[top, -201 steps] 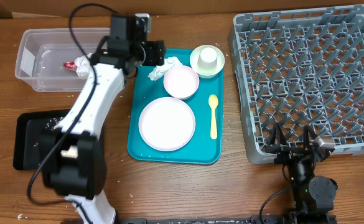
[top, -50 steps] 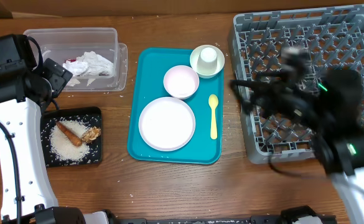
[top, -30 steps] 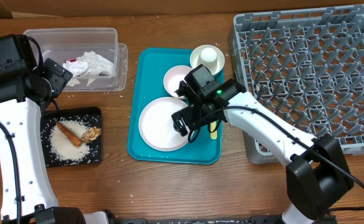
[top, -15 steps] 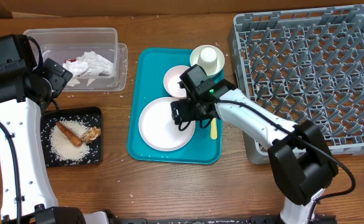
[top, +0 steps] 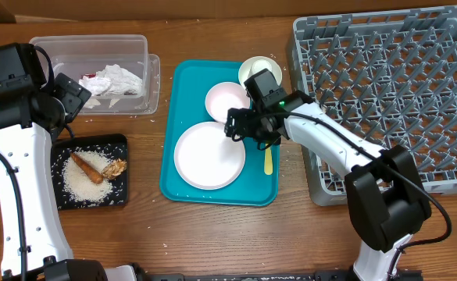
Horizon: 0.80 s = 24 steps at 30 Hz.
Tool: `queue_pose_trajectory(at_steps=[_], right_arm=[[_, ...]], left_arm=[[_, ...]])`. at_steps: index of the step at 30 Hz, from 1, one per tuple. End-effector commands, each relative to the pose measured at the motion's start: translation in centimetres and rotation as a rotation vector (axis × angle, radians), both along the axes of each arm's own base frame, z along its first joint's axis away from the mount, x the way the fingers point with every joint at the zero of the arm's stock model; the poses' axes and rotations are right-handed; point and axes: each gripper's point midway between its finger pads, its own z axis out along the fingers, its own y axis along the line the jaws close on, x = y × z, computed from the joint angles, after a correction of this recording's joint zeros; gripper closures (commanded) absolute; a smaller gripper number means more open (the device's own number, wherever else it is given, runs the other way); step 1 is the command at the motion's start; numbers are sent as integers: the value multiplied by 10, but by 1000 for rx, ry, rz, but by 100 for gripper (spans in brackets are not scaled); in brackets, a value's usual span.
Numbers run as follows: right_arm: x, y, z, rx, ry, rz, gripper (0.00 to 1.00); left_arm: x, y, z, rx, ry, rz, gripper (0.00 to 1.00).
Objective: Sort waste into correct bins and load items into the dishwasher
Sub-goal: 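Lower the right gripper and grasp the white plate's rim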
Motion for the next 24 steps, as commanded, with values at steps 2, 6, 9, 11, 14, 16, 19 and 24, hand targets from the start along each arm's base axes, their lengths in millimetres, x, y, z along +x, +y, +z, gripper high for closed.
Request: queue_pose_trajectory(at_steps=[2,6,9,11,14,16,19,24], right_arm=[[-3,17,10,66,31,-31,0],[-10,19,9,70,57,-18,0],[-10,9,4,25,77,-96,0],[-12,-3,-3,-32,107,-189,0],[-16,-17,-16,-120,118,-211,0],[-19,-21,-25,-153,134,-197,3],[-26,-25,-41,-196,172,-177,9],[-32,-19,-51,-210,185,-156,15]], left_arm=[[0,3,0,7,1,23,0],[0,3,0,7,1,23,0],[0,3,0,6,0,23,0],[0,3,0,7,1,23,0],[0,3,0,6,0,23,0],[0,3,0,7,1,23,0],[0,3,0,6,1,23,0],[0,3,0,7,1,23,1]])
